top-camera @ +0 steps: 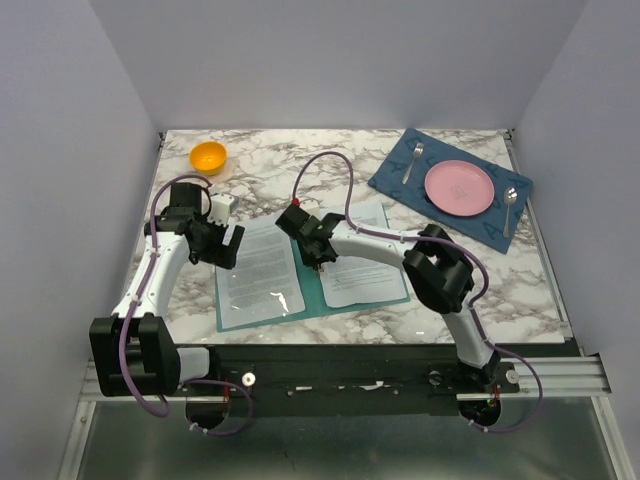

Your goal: Put the files into the folder

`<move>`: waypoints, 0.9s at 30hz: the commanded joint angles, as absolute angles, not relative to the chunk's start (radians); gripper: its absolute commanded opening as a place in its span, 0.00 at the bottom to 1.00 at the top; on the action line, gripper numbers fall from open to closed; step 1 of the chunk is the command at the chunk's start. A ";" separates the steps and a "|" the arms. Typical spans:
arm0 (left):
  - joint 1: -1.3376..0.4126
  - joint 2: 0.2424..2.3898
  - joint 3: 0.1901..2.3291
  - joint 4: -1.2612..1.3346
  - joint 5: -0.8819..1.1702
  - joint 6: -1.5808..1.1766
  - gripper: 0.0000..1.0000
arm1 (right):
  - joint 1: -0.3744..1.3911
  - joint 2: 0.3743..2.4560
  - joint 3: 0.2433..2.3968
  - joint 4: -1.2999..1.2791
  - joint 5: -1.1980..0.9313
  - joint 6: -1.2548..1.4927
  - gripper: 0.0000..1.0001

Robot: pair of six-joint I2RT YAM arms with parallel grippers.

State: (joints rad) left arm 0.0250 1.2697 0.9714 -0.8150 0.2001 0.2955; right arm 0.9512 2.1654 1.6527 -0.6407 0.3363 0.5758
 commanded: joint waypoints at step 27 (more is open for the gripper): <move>0.193 1.488 1.152 -0.930 0.488 0.428 0.99 | 0.790 1.683 1.198 -0.298 0.017 0.824 0.01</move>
